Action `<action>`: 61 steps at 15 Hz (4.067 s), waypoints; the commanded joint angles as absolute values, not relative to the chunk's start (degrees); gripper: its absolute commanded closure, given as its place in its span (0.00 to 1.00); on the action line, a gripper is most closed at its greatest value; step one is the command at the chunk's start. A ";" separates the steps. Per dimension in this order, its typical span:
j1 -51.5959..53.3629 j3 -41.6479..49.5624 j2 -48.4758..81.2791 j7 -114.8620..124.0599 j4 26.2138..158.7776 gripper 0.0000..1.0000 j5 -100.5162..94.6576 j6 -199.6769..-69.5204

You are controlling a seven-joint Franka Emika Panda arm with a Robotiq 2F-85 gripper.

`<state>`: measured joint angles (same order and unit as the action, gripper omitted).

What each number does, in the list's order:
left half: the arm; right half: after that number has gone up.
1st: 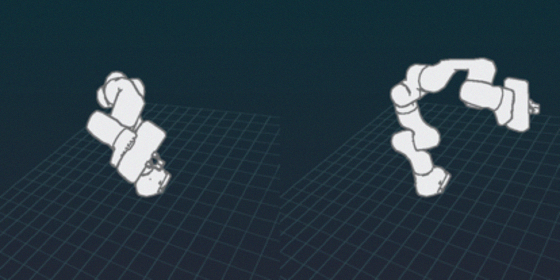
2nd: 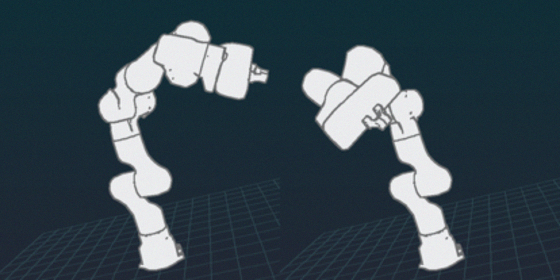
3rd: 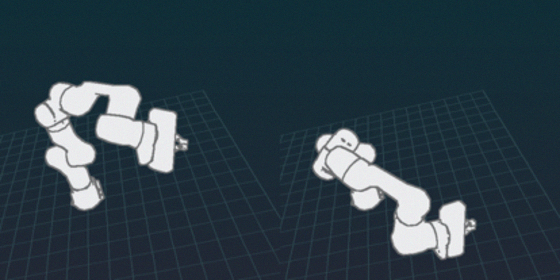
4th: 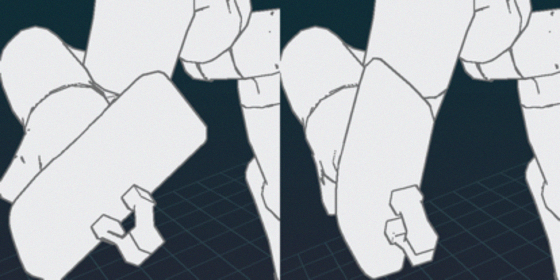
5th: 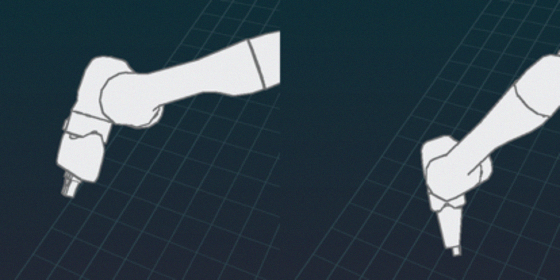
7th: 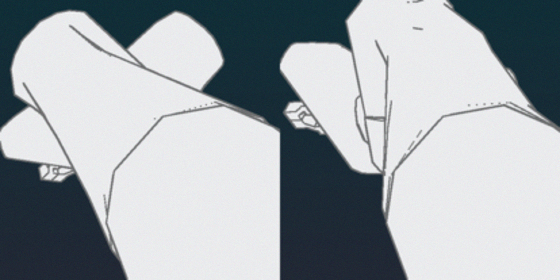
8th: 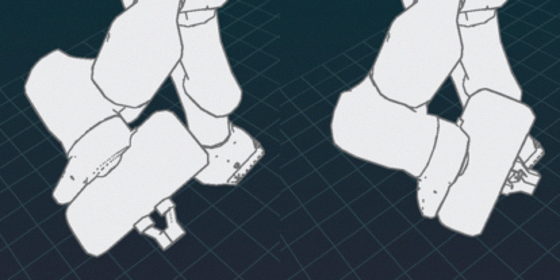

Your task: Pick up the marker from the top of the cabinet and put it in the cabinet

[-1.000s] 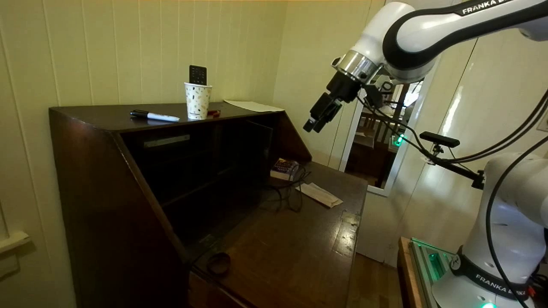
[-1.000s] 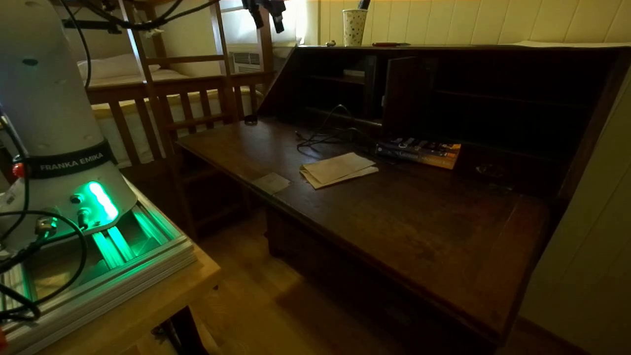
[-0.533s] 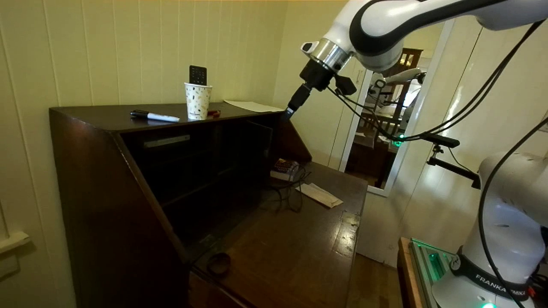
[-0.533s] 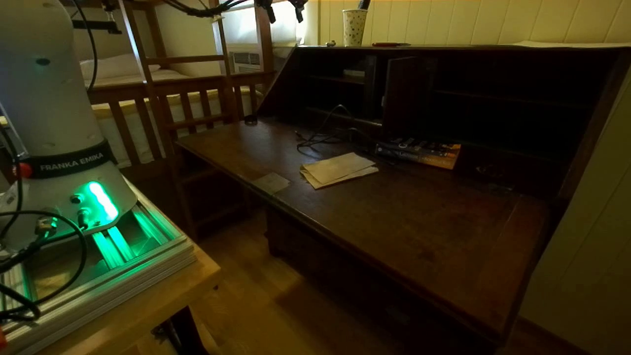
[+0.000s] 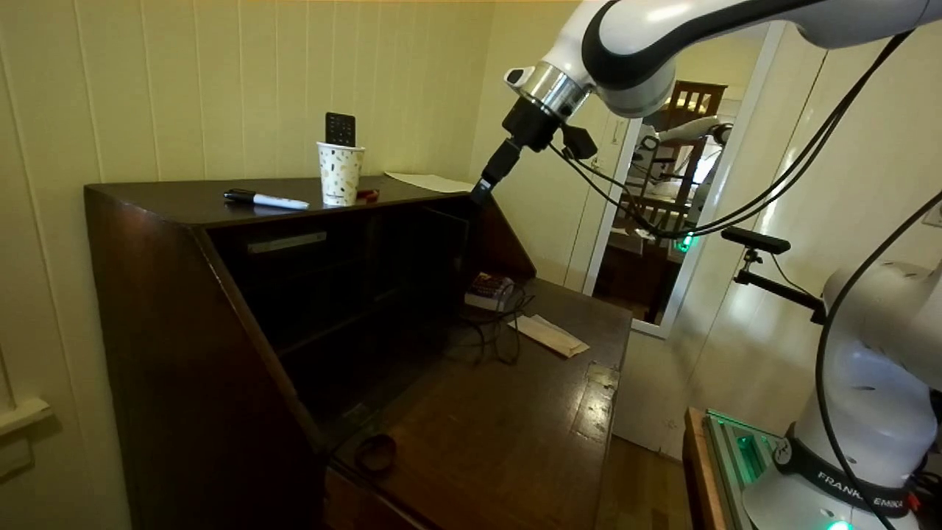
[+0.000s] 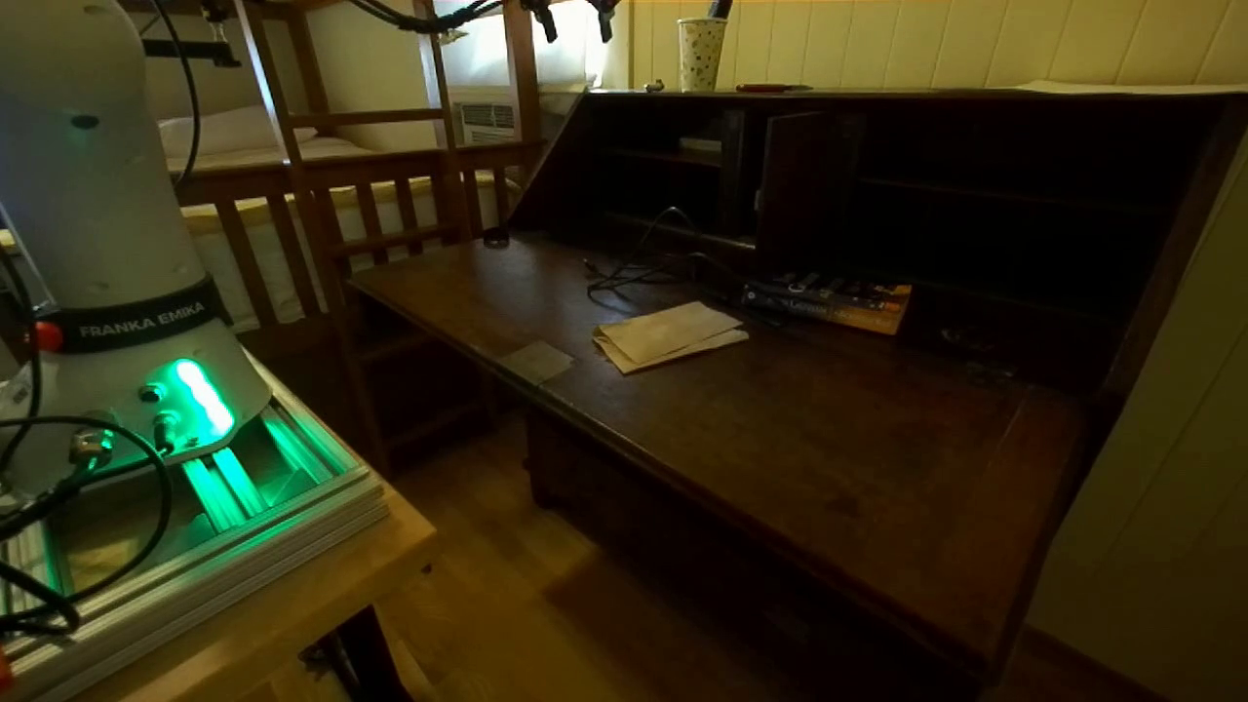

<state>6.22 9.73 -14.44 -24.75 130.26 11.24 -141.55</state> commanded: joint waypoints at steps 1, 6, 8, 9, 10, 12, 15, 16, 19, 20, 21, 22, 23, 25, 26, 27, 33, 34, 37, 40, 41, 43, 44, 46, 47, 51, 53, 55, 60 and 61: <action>8.79 10.08 -10.64 -31.68 128.51 0.00 22.24 -153.25; 19.69 16.02 -2.34 -50.98 117.76 0.00 44.75 -162.92; 20.66 16.44 1.15 -59.80 111.24 0.00 53.06 -158.37; 20.05 16.53 3.28 -64.11 108.30 0.00 56.61 -155.61; 19.13 16.64 5.22 -67.57 106.12 0.00 59.04 -153.17; 17.17 17.26 9.07 -70.89 101.96 0.00 60.61 -146.93; 15.51 17.39 14.48 -72.43 97.65 0.00 61.89 -146.75; 16.36 17.29 9.90 -70.54 102.60 0.00 59.65 -147.63; 15.67 17.28 13.68 -70.87 99.65 0.00 60.04 -147.63; 15.88 17.19 12.52 -71.51 100.86 0.00 60.90 -149.12; 16.24 17.29 11.91 -71.80 101.99 0.00 60.39 -150.54; 16.25 17.03 12.00 -72.35 102.36 0.00 60.83 -150.89; 16.36 16.89 12.57 -72.62 102.29 0.00 60.95 -151.84; 16.12 16.34 14.56 -73.67 101.27 0.00 61.84 -152.75; 15.86 15.84 15.65 -74.68 100.38 0.00 62.39 -152.18; 15.80 15.45 16.31 -75.40 99.86 0.00 62.38 -151.88; 15.30 13.83 22.42 -78.72 94.37 0.00 61.84 -152.80; 15.36 13.80 24.53 -78.40 92.30 0.00 61.72 -154.11; 15.23 13.71 28.75 -76.87 87.68 0.00 61.17 -155.07; 14.87 13.46 32.79 -75.96 82.75 0.00 61.48 -154.64; 14.86 13.55 33.97 -75.29 81.25 0.00 61.39 -154.73; 14.77 13.65 36.28 -73.30 78.14 0.00 61.69 -155.14; 14.64 13.65 37.15 -72.21 76.78 0.00 61.66 -154.81; 14.58 13.69 38.58 -70.76 74.68 0.00 61.32 -154.76; 14.66 13.88 39.05 -69.92 73.92 0.00 60.87 -154.47; 9.49 6.70 38.49 -61.46 73.56 0.00 50.16 -154.22; 7.09 3.82 38.24 -55.47 73.62 0.00 43.45 -152.59; 4.76 0.87 38.61 -51.06 73.23 0.05 38.31 -152.77; -0.60 -5.93 39.18 -43.15 72.66 0.34 29.30 -150.48; -1.47 -7.14 39.36 -42.09 72.50 0.47 28.06 -149.96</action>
